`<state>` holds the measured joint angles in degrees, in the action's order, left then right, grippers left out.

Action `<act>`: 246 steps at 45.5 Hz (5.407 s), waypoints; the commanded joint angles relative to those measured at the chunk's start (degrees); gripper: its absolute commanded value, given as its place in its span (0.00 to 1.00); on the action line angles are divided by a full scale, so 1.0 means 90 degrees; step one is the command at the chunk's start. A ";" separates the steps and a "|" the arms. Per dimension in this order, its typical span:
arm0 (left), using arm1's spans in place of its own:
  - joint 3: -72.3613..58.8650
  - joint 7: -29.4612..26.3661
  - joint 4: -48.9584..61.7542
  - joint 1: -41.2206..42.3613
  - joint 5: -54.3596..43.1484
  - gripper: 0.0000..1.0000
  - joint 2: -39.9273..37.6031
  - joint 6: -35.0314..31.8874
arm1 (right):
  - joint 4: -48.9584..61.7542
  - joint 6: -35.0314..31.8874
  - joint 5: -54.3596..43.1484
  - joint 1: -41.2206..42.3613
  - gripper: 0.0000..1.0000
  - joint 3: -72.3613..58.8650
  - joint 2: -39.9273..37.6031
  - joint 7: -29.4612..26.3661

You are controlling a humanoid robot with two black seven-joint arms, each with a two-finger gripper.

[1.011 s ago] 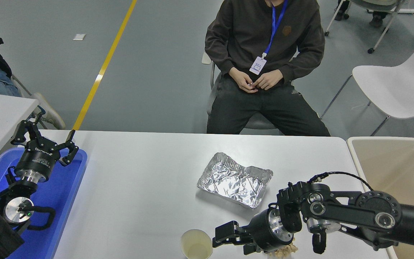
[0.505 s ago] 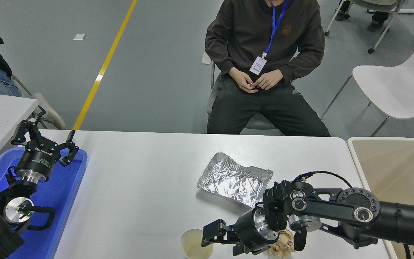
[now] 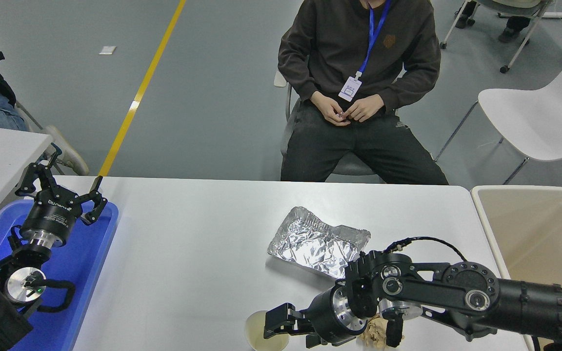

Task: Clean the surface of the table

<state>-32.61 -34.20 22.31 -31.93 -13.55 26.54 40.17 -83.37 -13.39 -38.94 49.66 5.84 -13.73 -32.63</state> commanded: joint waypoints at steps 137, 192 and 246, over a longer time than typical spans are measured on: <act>0.0000 -0.0009 0.0001 -0.0007 0.0002 1.00 0.0000 0.0000 | -0.0884 -0.1374 0.1075 0.2676 0.00 -0.0034 -0.6608 0.0491; 0.0000 -0.0009 0.0001 0.0003 -0.0008 1.00 0.0000 -0.0010 | 0.3608 -0.0934 -0.0185 0.0752 0.00 0.0093 -0.5574 0.1594; 0.0010 -0.0009 -0.0009 0.0013 0.0002 1.00 0.0000 -0.0010 | 0.7339 0.0481 -0.0605 -0.1240 0.00 0.0288 -0.2966 0.3323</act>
<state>-32.52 -34.28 22.24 -31.90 -13.63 26.54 40.08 -22.08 -12.64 -44.37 41.08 8.65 -44.87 -3.78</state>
